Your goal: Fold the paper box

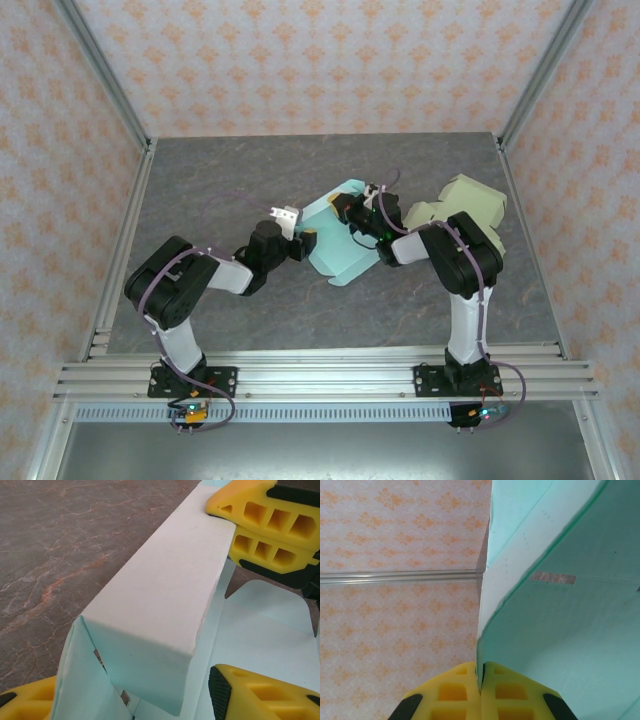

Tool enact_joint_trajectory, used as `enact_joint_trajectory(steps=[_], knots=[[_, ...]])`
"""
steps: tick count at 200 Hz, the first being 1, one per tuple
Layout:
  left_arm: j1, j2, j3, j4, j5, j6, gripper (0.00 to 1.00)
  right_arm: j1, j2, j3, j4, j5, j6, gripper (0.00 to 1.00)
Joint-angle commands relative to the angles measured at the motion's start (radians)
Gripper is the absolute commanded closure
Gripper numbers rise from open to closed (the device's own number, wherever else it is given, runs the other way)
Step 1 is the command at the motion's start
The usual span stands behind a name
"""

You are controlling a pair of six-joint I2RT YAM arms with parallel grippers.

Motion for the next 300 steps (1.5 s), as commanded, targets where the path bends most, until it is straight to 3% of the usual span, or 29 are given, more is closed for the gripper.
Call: enact_joint_trajectory(steps=[1, 22, 43, 70, 85, 94, 105, 113, 141, 179, 202, 220, 252, 275, 300], knots=[[-0.019, -0.036, -0.045, 0.082, 0.024, -0.031, 0.41, 0.02, -0.009, -0.021, 0.019, -0.004, -0.018, 0.98], [-0.021, -0.161, -0.137, 0.071, 0.02, -0.054, 0.31, 0.017, -0.015, -0.025, 0.017, -0.008, -0.019, 0.98], [-0.022, -0.294, -0.226, 0.011, 0.008, 0.01, 0.23, 0.017, -0.013, -0.016, 0.012, -0.027, -0.025, 0.98], [-0.021, -0.348, -0.295, 0.001, -0.059, 0.042, 0.22, 0.017, 0.008, 0.003, 0.011, -0.045, -0.02, 0.99], [-0.021, -0.333, -0.322, 0.024, -0.157, 0.04, 0.22, 0.017, 0.009, 0.021, 0.009, -0.071, -0.019, 0.99], [-0.02, -0.308, -0.331, 0.057, -0.195, 0.054, 0.24, 0.016, 0.003, 0.026, -0.002, -0.081, -0.028, 0.99], [-0.011, -0.28, -0.318, 0.067, -0.194, 0.075, 0.37, 0.016, -0.007, 0.03, -0.029, -0.091, -0.049, 0.99], [-0.008, -0.266, -0.302, 0.066, -0.18, 0.092, 0.4, 0.017, -0.015, 0.034, -0.048, -0.097, -0.059, 0.99], [-0.007, -0.246, -0.272, 0.074, -0.175, 0.111, 0.4, 0.017, -0.021, 0.035, -0.06, -0.119, -0.066, 1.0], [-0.008, -0.157, -0.188, 0.099, -0.082, 0.137, 0.41, 0.02, -0.012, 0.023, -0.045, -0.118, -0.053, 1.0], [-0.01, -0.089, -0.139, 0.113, -0.071, 0.131, 0.47, 0.02, -0.006, 0.024, -0.044, -0.113, -0.053, 1.0], [-0.01, -0.053, -0.102, 0.103, -0.047, 0.128, 0.58, 0.023, -0.004, 0.021, -0.043, -0.105, -0.042, 1.0], [-0.034, -0.018, -0.071, 0.104, -0.044, 0.113, 0.58, 0.029, 0.007, 0.008, -0.027, -0.094, -0.036, 1.0], [-0.042, -0.007, -0.055, 0.089, -0.103, 0.052, 0.55, 0.033, 0.0, -0.01, -0.008, -0.078, -0.028, 1.0], [-0.044, 0.039, -0.032, 0.147, -0.13, -0.021, 0.51, 0.036, -0.052, -0.101, 0.018, 0.013, -0.043, 1.0]])
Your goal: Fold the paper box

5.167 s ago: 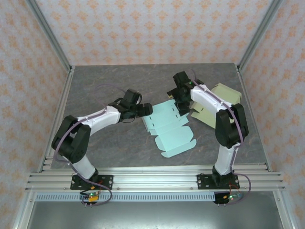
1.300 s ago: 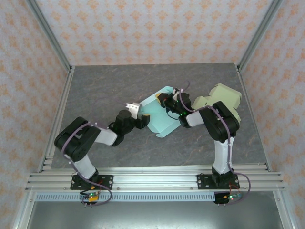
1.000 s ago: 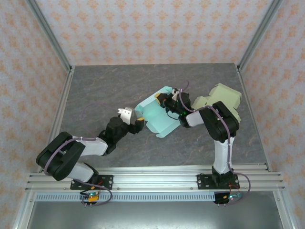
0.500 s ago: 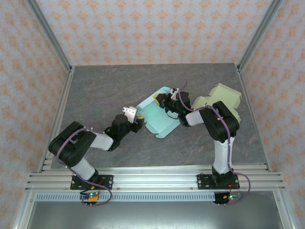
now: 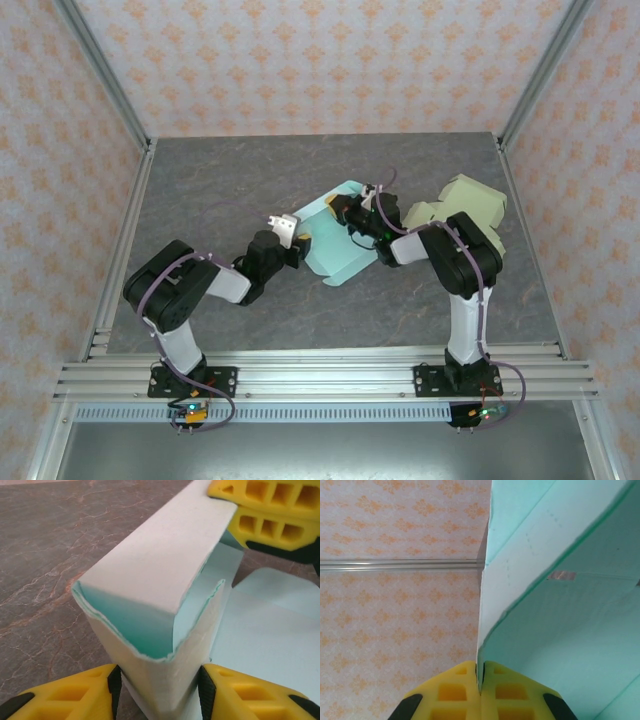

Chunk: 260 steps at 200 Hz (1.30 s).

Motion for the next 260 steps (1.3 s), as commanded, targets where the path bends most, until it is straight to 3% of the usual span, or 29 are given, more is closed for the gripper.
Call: enact_joint_trajectory(steps=[1, 77, 140, 155, 165, 191, 230, 260], knots=[[-0.015, 0.049, 0.046, 0.063, -0.031, -0.081, 0.51, 0.027, -0.051, -0.094, 0.013, 0.039, -0.025, 1.0], [-0.062, 0.137, 0.197, -0.017, -0.162, -0.118, 0.59, 0.073, -0.043, -0.14, 0.103, 0.152, 0.035, 1.0], [-0.066, 0.137, 0.169, 0.011, -0.181, -0.086, 0.7, 0.092, -0.05, -0.144, 0.108, 0.194, 0.054, 0.91], [-0.066, 0.128, 0.168, -0.008, -0.185, -0.067, 0.77, 0.092, -0.06, -0.135, 0.086, 0.185, 0.053, 0.9], [-0.067, 0.124, 0.166, -0.021, -0.186, -0.057, 0.79, 0.095, -0.061, -0.128, 0.089, 0.172, 0.061, 0.87], [-0.066, 0.125, 0.171, -0.037, -0.19, -0.031, 0.81, 0.097, -0.085, -0.141, 0.101, 0.164, 0.076, 0.64], [-0.064, 0.112, 0.16, -0.055, -0.201, -0.002, 0.85, 0.084, -0.275, -0.161, -0.102, 0.117, -0.081, 0.45], [-0.062, 0.125, 0.133, 0.002, -0.204, -0.003, 0.85, 0.065, -0.51, -0.147, -0.486, 0.126, -0.287, 0.41]])
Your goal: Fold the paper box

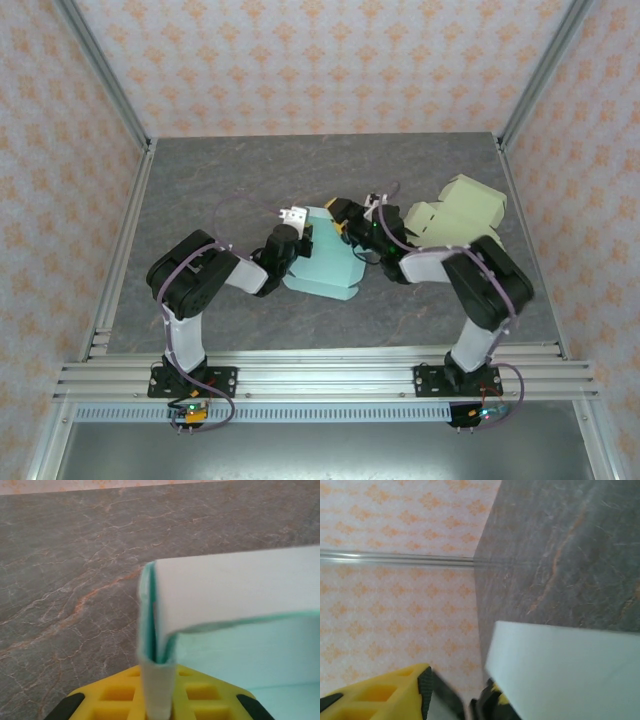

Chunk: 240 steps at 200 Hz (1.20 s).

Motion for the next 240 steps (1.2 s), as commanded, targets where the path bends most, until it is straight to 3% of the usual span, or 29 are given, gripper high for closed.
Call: enact_joint_trajectory(steps=[1, 21, 38, 50, 61, 99, 131, 200, 240], knots=[[-0.007, -0.007, -0.024, 0.03, 0.001, 0.031, 0.85, -0.022, -0.186, 0.018, -0.305, -0.011, -0.208, 0.41], [-0.006, 0.003, -0.041, 0.077, 0.036, 0.044, 0.85, -0.056, -0.302, 0.169, -0.77, 0.097, -0.311, 0.42], [-0.007, 0.001, -0.062, 0.099, 0.062, 0.053, 0.85, -0.095, -0.295, 0.383, -1.142, 0.204, -0.473, 0.41], [-0.007, -0.002, -0.08, 0.106, 0.05, 0.046, 0.85, -0.129, -0.257, 0.507, -1.292, 0.238, -0.573, 0.41], [-0.007, 0.001, -0.092, 0.11, 0.039, 0.047, 0.85, -0.168, -0.212, 0.583, -1.37, 0.197, -0.663, 0.4], [-0.006, -0.006, -0.155, 0.146, 0.046, 0.053, 0.85, -0.208, -0.016, 0.77, -1.475, -0.03, -0.947, 0.35], [-0.006, 0.031, -0.177, 0.196, 0.063, 0.066, 0.84, -0.169, 0.168, 0.898, -1.57, -0.278, -1.075, 0.34], [-0.006, 0.094, -0.124, 0.201, 0.076, 0.093, 0.8, -0.022, 0.365, 0.987, -1.615, -0.172, -1.176, 0.35], [-0.006, 0.096, -0.143, 0.249, 0.06, 0.079, 0.7, -0.013, 0.379, 0.93, -1.575, -0.086, -1.158, 0.45]])
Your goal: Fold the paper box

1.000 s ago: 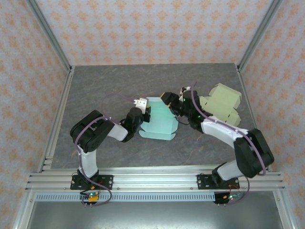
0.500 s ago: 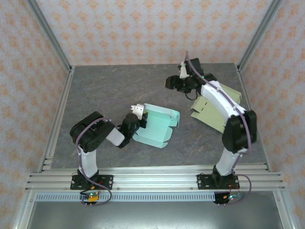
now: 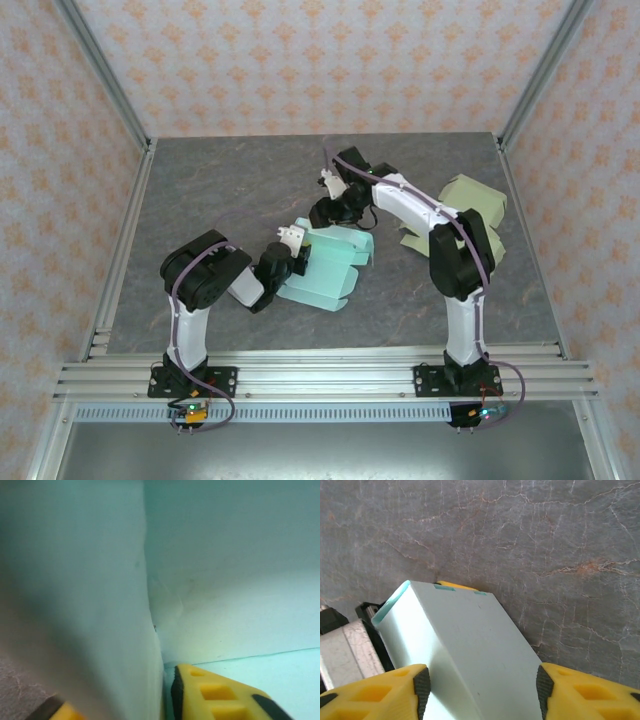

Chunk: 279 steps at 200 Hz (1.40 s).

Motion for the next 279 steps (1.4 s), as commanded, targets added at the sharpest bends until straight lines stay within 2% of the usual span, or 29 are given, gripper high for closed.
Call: enact_joint_trajectory(steps=[1, 19, 57, 97, 155, 208, 224, 254, 279], knots=[[-0.005, -0.002, 0.003, 0.022, -0.006, 0.007, 0.7, -0.001, 0.029, -0.036, -0.002, 0.096, -0.011, 0.46], [-0.005, -0.035, -0.014, 0.035, -0.003, -0.006, 0.66, 0.001, 0.024, -0.061, 0.014, 0.135, -0.015, 0.49], [-0.003, -0.204, -0.065, -0.005, 0.014, -0.003, 0.47, 0.005, 0.01, -0.115, 0.04, 0.181, -0.029, 0.5], [0.0, -0.315, -0.123, -0.032, -0.048, 0.025, 0.43, 0.008, -0.013, -0.171, 0.083, 0.194, -0.027, 0.52], [0.008, -0.157, -0.035, -0.005, -0.042, 0.059, 0.63, 0.013, -0.046, -0.207, 0.118, 0.13, -0.021, 0.53], [0.007, -0.098, -0.005, 0.008, -0.008, 0.05, 0.77, 0.05, -0.04, -0.216, 0.092, 0.2, -0.065, 0.53], [0.007, -0.06, -0.007, 0.039, 0.014, 0.051, 0.82, 0.05, -0.041, -0.209, 0.08, 0.212, -0.072, 0.5], [0.006, -0.063, 0.007, 0.011, 0.04, 0.06, 0.88, 0.05, -0.032, -0.163, 0.058, 0.179, -0.062, 0.45], [-0.009, -0.051, 0.031, -0.012, 0.057, 0.055, 0.88, 0.044, -0.026, -0.152, 0.08, 0.143, -0.026, 0.45]])
